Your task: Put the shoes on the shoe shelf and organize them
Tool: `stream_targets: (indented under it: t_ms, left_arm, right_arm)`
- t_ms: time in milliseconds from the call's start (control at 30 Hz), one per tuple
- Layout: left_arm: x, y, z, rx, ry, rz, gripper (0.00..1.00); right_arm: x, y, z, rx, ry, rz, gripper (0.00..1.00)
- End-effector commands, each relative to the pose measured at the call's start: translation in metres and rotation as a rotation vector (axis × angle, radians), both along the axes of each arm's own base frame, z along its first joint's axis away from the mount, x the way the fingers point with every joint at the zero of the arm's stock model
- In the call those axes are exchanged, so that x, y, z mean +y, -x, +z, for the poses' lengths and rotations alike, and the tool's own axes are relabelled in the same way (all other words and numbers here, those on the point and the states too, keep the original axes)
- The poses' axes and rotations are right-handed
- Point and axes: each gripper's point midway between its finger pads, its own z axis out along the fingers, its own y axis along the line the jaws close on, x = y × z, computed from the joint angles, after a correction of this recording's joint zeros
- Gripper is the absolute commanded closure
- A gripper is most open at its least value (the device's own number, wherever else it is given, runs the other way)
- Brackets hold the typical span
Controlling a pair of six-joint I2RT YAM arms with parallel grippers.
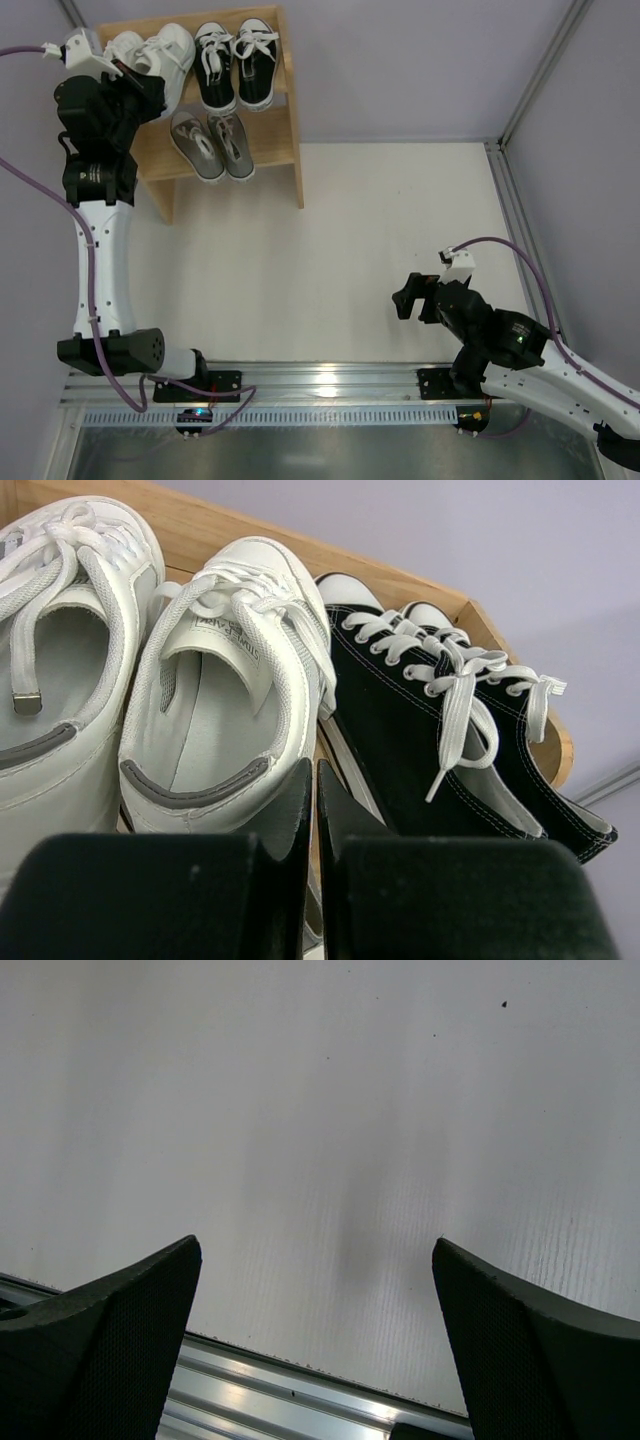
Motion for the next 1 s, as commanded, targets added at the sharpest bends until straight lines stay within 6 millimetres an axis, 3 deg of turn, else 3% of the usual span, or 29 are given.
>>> stream_targets:
  t_ms: [0, 67, 133, 167, 200, 233, 267, 367, 533, 667, 967]
  left_arm:
    - [0.004, 0.012, 0.026, -0.073, -0.020, 0.019, 1.00]
    - [0.005, 0.031, 0.043, -0.113, -0.025, 0.037, 0.95]
    - [0.013, 0.046, 0.057, -0.142, -0.029, 0.087, 0.77]
    - [0.015, 0.060, 0.066, -0.162, -0.044, 0.106, 0.63]
    - [0.019, 0.065, 0.065, -0.146, -0.058, 0.128, 0.56]
    - [0.025, 0.073, 0.070, -0.155, -0.075, 0.166, 0.21]
    - [0.028, 0.081, 0.073, -0.162, -0.090, 0.183, 0.12]
    - [0.034, 0.088, 0.065, -0.127, -0.113, 0.217, 0.08]
    - [0.033, 0.083, 0.036, -0.036, -0.143, 0.202, 0.04]
    - [0.028, 0.071, 0.020, 0.025, -0.173, 0.159, 0.04]
    - [0.033, 0.036, 0.006, 0.064, -0.230, 0.156, 0.04]
  right_arm:
    - [0.001, -0.005, 0.018, -0.030, -0.031, -0.024, 0.02]
    - [0.001, -0.005, 0.018, -0.029, -0.030, -0.025, 0.02]
    - [0.001, -0.004, 0.017, -0.026, -0.030, -0.021, 0.02]
    - [0.002, -0.005, 0.018, -0.028, -0.030, -0.019, 0.02]
    - [0.003, -0.005, 0.017, -0.024, -0.027, -0.016, 0.02]
    - [0.004, -0.005, 0.018, -0.025, -0.032, -0.014, 0.02]
    - [0.004, -0.005, 0.018, -0.027, -0.028, -0.012, 0.02]
    - [0.007, -0.005, 0.019, -0.025, -0.035, -0.005, 0.02]
    - [0.008, -0.004, 0.018, -0.018, -0.035, 0.001, 0.02]
    - [0.006, -0.003, 0.016, -0.016, -0.040, -0.002, 0.02]
    - [0.003, -0.003, 0.016, -0.018, -0.033, -0.010, 0.02]
